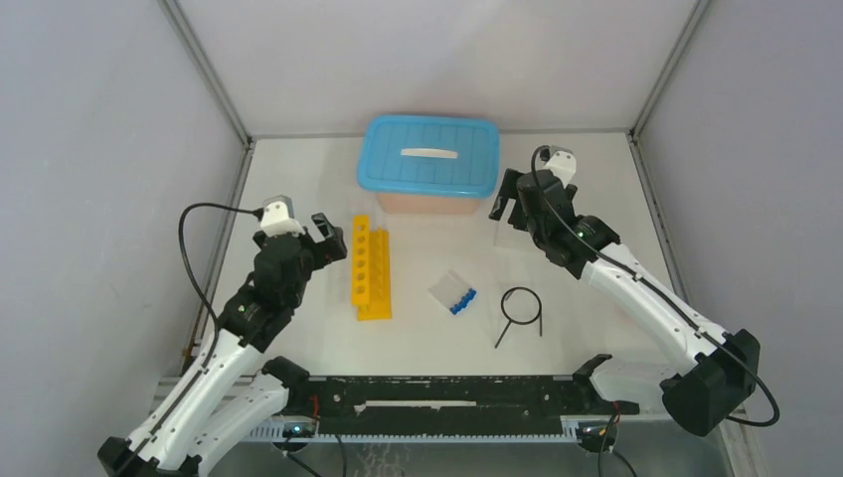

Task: Organize the chemistry lab equipment
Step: Move the storage box to the center of the board.

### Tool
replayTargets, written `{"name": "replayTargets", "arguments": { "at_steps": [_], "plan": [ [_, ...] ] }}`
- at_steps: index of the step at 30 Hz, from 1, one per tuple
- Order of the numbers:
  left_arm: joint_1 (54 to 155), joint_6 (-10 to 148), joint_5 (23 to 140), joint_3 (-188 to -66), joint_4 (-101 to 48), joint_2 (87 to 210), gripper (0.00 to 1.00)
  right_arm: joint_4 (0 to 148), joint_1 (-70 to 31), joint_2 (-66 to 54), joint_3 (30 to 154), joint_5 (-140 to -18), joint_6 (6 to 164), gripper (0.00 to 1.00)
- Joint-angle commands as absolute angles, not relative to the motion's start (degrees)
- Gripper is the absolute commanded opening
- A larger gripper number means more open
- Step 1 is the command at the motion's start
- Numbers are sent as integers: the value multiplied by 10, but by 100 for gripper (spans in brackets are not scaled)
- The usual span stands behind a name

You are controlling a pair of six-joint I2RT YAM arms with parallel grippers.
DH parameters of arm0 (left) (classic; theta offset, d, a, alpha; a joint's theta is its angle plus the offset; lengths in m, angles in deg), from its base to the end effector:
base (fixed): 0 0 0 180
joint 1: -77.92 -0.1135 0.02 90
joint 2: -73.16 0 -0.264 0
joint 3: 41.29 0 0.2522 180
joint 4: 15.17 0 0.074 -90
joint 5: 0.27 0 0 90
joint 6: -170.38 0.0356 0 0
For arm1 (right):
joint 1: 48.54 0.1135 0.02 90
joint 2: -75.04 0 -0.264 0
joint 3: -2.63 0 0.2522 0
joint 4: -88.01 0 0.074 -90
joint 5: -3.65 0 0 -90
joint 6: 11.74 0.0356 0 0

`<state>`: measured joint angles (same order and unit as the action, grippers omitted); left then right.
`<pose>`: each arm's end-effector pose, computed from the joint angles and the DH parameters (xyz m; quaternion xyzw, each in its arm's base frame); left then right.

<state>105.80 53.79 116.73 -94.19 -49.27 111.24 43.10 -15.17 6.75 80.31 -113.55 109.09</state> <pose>0.1453 -0.0586 0.3059 -0.1262 0.7945 -0.0882 0.5875 0.2237 0.1279 0.3385 0.0884 0.8663 0.0593 0.4880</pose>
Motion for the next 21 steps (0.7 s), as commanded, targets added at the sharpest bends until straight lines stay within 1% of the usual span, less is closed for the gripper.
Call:
{"name": "replayTargets", "arguments": {
  "at_steps": [1, 4, 7, 10, 13, 16, 21],
  "plan": [
    [1062, 542, 1188, -981, -476, 1132, 100, 475, -176, 70, 815, -1109, 1105, 92],
    [1062, 526, 1195, -985, -470, 1139, 100, 524, -221, 70, 795, -1022, 1123, 83],
    [1062, 505, 1195, -992, -469, 1151, 100, 574, -273, 60, 768, -972, 1136, 80],
    [1062, 482, 1193, -997, -467, 1161, 100, 601, -320, 26, 760, -886, 1163, 76],
    [1062, 464, 1188, -996, -458, 1168, 100, 630, -335, -11, 761, -833, 1167, 75],
    [1062, 458, 1183, -997, -454, 1176, 100, 655, -342, -40, 760, -806, 1176, 75],
    [1062, 468, 1154, -999, -440, 1180, 100, 704, -370, -76, 753, -741, 1194, 76]
  ]
}}
